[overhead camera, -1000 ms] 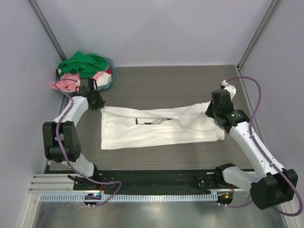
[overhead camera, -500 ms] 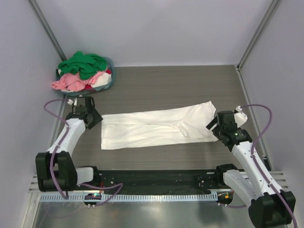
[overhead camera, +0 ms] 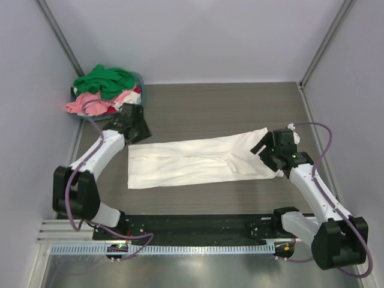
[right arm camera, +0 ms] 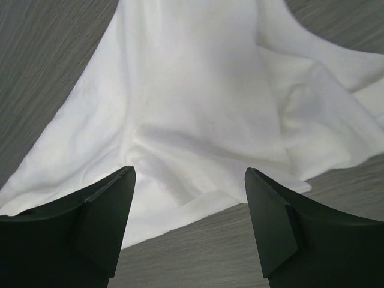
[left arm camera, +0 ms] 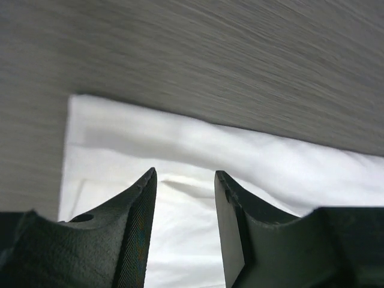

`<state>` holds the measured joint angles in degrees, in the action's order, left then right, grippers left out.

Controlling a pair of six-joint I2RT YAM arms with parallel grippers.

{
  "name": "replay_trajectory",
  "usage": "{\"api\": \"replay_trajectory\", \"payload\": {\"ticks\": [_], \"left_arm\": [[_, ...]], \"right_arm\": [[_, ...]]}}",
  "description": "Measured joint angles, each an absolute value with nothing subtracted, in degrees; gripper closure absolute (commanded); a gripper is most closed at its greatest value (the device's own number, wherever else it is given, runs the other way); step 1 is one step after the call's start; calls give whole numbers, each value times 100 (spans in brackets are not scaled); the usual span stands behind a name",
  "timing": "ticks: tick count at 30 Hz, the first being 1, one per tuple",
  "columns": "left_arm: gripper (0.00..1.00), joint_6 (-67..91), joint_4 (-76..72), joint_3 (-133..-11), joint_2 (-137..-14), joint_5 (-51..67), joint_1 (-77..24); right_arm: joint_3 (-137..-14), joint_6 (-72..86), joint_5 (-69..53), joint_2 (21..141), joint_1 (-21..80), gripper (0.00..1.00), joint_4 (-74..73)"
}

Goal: Fold and stack the t-shirts
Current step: Fold the tshirt

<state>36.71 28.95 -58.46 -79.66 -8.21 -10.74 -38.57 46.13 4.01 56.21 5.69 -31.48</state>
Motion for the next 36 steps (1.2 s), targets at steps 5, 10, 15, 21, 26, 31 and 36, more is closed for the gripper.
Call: {"api": "replay_trajectory", "payload": {"ticks": [5,10,15,21,26,31,36], "left_arm": [[60,3415,3044,-7159,-9555,-749,-1815],[67,3245,3339,-7682,-10527,-779,-1852],[72,3208,3669,-7542,-10628,-836,-1837],[75,3336,3717,-6333,-9653,-1046,-1837],[76,3688,3852,-4963,-8438,-1131,-1837],[66,3903,4132,-4421,-7609,-1245,-1837],[56,3986,4219,-4792,-7113,-1382,-1837]], "right_arm": [[-3983,4565,27,6027,1028,21,-2810],[-3920,4534,-97,5955,1050,21,-2661],[-3785,4517,-123,5872,1052,21,-2633],[-3638,4517,-121,5874,1050,21,-2565],[-3452,4519,-117,5863,1050,21,-2528],[-3389,4521,-119,5798,1050,21,-2521],[-3389,4541,-128,5763,1052,22,-2469]]}}
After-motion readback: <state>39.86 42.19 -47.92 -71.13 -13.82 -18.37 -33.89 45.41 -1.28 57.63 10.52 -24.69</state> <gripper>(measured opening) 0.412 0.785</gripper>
